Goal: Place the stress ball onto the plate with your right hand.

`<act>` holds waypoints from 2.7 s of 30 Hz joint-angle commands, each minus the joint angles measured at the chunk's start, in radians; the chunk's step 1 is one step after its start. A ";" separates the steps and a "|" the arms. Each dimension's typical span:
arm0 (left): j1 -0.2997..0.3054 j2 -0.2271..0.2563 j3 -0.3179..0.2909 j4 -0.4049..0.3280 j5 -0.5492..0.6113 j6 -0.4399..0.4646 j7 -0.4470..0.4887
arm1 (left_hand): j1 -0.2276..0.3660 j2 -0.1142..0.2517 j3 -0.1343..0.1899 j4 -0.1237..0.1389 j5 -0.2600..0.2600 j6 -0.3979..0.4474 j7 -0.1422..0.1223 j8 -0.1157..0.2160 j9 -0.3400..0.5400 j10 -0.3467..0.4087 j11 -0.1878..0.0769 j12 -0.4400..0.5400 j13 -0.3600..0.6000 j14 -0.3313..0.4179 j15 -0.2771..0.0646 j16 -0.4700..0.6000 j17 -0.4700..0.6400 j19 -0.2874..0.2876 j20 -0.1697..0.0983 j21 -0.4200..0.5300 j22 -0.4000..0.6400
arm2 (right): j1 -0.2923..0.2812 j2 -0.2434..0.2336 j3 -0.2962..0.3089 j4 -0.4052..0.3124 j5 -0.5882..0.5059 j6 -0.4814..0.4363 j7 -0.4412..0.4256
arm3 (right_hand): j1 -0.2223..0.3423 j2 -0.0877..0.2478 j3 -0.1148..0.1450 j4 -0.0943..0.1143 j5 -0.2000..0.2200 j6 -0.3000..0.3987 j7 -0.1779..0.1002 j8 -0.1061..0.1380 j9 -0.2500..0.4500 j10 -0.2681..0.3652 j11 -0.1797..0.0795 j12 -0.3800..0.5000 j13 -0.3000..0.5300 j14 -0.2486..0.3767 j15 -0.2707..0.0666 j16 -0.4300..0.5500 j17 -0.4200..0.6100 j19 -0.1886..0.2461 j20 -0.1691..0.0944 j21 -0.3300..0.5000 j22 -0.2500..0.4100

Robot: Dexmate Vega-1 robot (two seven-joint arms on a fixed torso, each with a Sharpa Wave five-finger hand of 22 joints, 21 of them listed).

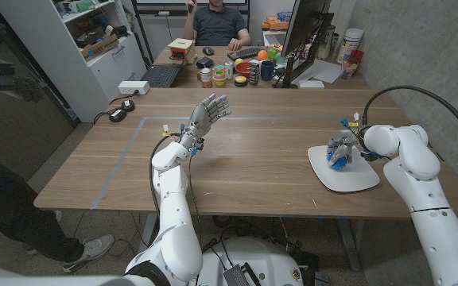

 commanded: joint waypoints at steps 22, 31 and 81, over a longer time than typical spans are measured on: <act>-0.043 0.025 -0.014 0.073 0.004 -0.015 0.009 | -0.005 0.000 -0.005 -0.001 0.007 0.007 0.003 0.007 0.004 0.003 0.004 0.004 0.004 -0.001 -0.019 0.003 0.003 0.014 -0.005 -0.008 0.004 | 0.069 -0.009 -0.051 0.012 -0.037 -0.034 0.119 | 0.015 0.079 -0.070 0.043 0.012 -0.227 -0.049 -0.146 -0.039 -0.106 0.001 -0.040 -0.034 0.060 -0.209 -0.066 -0.057 -0.104 -0.143 0.011 -0.031; -0.057 0.031 -0.018 0.098 0.004 -0.023 0.009 | -0.005 0.001 -0.006 -0.001 0.007 0.007 0.002 0.007 0.004 0.001 0.006 0.004 0.004 -0.001 -0.019 0.003 0.003 0.015 -0.005 -0.009 0.004 | 0.091 -0.008 -0.065 -0.011 -0.050 -0.040 0.151 | -0.014 0.062 -0.091 0.053 0.016 -0.259 -0.055 -0.169 -0.042 -0.143 0.002 -0.048 -0.036 0.040 -0.206 -0.071 -0.064 -0.104 -0.142 0.009 -0.034; -0.041 0.017 -0.012 0.057 0.011 -0.013 0.004 | -0.006 0.000 -0.011 -0.002 0.008 0.008 0.002 0.007 0.004 0.001 0.006 0.004 0.004 -0.002 -0.018 0.002 0.002 0.018 -0.005 -0.019 0.004 | 0.146 -0.014 -0.062 -0.055 -0.099 -0.056 0.281 | -0.204 -0.015 -0.243 0.131 0.074 -0.437 -0.139 -0.228 -0.024 -0.495 -0.027 -0.185 -0.088 -0.348 -0.163 -0.077 -0.081 -0.187 -0.107 -0.143 -0.060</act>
